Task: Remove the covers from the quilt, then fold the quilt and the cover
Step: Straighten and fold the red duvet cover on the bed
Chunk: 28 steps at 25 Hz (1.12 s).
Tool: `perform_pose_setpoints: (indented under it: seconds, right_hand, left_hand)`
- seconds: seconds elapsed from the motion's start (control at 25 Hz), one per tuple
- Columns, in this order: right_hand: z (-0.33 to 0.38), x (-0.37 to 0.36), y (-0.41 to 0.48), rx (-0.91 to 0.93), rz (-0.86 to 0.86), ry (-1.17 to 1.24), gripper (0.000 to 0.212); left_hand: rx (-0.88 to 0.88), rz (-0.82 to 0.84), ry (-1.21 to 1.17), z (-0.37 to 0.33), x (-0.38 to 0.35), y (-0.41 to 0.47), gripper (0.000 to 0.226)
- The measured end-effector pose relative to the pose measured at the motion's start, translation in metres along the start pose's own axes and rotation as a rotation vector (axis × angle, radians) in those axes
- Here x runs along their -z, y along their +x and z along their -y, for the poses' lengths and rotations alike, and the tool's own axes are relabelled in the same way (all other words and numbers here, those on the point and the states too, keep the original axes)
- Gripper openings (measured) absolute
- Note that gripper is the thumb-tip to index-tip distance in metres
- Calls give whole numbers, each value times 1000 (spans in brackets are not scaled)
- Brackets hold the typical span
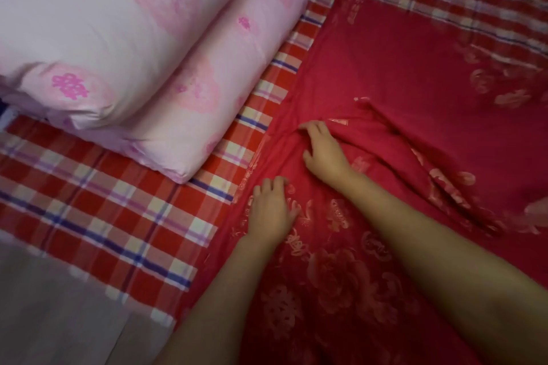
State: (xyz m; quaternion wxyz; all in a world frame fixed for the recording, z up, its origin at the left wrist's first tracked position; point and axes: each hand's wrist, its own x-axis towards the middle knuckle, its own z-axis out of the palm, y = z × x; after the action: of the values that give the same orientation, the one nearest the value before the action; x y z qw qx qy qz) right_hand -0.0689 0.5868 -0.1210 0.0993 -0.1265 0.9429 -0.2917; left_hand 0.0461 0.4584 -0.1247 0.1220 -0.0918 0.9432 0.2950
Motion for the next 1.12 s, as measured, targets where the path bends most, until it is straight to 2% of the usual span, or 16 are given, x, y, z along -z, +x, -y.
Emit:
perform_pose_setpoints:
  seconds: [0.08, 0.12, 0.24, 0.28, 0.36, 0.4, 0.48, 0.56, 0.6, 0.68, 0.72, 0.8, 0.88, 0.96, 1.04, 1.12]
  right_hand:
    - [-29, 14, -50, -20, -76, 107, 37]
    - [-48, 21, -74, -131, -146, 188, 28]
    - [-105, 39, -130, -828, -470, 758, 26]
    - [-121, 48, -143, -989, -605, 910, 29]
    - [-148, 61, -160, -1125, -777, 1019, 29]
    - [-159, 68, -163, -1147, -821, 1018, 25]
    - [-173, 79, -161, -1138, -865, 1029, 24]
    - [-184, 81, -150, -990, -860, 1134, 47]
    - [-181, 87, -140, -899, -826, 1182, 65]
    - [-166, 112, -109, -730, -720, 1224, 77]
    - [-161, 129, -87, -673, -727, 1267, 64]
    - [-157, 167, -41, -727, -912, 1321, 33]
    - [-163, 195, -5, -778, -1064, 1183, 21]
    - [-161, 208, 27, -761, -952, 978, 19]
    - [-150, 216, 59, -730, -757, 793, 4]
    - [-134, 234, 103, -709, -663, 564, 19]
  left_hand:
    - [305, 155, 10, -12, -9, 16, 78]
    - [430, 176, 21, -16, -11, 24, 89]
    - [655, 293, 99, -28, -9, 49, 114]
    - [704, 338, 153, -35, -10, 56, 116]
    - [718, 312, 233, -53, -11, 66, 103]
    - [638, 225, 228, -64, -13, 69, 88]
    - [299, -10, 140, -88, -16, 77, 61]
    - [-10, -135, -2, -118, -12, 94, 51]
    - [-79, -141, -41, -131, -12, 110, 51]
    - [-52, -63, -24, -144, -15, 146, 60]
    - [-10, 20, 31, -146, -18, 162, 66]
    - [48, 199, 44, -142, -22, 184, 73]
    - [72, 268, -87, -141, -22, 195, 67]
    - [2, 303, -116, -147, -22, 201, 58]
    - [-105, 208, -102, -154, -24, 201, 37]
    - [-57, 15, -169, -149, -19, 203, 21]
